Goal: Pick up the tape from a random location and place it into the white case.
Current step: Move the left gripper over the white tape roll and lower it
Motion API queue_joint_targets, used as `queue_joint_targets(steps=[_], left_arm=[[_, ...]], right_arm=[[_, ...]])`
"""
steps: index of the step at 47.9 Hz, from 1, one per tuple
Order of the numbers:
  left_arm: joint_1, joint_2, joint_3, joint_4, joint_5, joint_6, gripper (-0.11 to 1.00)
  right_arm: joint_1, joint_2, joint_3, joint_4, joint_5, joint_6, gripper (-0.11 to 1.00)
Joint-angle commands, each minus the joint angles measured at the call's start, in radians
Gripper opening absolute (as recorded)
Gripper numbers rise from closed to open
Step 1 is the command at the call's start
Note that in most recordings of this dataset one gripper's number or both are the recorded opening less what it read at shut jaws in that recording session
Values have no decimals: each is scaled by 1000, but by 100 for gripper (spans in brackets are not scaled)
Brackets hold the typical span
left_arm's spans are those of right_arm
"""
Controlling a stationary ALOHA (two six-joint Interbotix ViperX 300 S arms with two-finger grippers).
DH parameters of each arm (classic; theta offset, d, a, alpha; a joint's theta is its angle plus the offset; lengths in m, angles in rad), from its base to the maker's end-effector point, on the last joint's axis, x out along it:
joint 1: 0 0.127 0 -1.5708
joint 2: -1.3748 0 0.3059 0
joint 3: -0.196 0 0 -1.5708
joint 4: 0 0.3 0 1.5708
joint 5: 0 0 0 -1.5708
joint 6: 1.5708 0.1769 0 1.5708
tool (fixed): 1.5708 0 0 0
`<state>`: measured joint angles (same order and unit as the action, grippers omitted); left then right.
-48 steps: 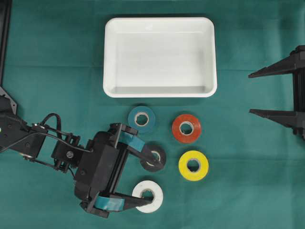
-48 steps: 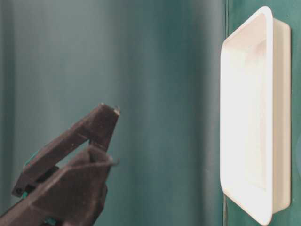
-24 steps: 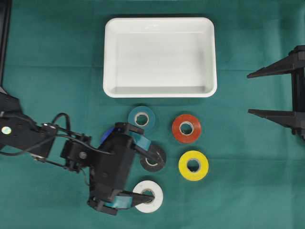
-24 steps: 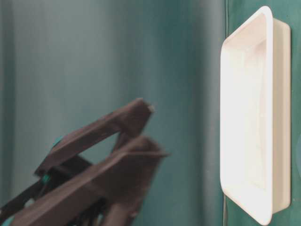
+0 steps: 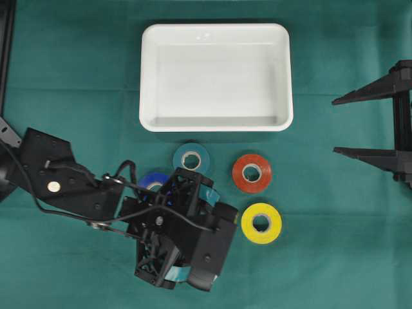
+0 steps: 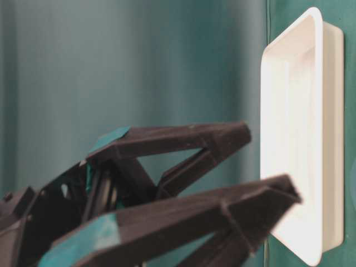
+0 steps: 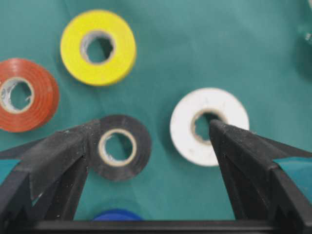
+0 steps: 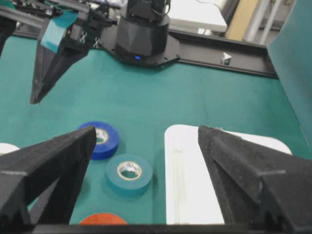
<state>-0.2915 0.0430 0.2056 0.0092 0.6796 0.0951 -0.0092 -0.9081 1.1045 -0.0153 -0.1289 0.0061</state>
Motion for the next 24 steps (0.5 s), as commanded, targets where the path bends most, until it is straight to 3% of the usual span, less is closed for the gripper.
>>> queue_joint_targets(steps=[1, 24], left_arm=[[-2, -8, -43, 3, 18, 11, 98], [-8, 2, -41, 0, 25, -12, 98]], right_arm=[[0, 6, -32, 0, 0, 3, 91], [0, 9, -35, 0, 14, 2, 91]])
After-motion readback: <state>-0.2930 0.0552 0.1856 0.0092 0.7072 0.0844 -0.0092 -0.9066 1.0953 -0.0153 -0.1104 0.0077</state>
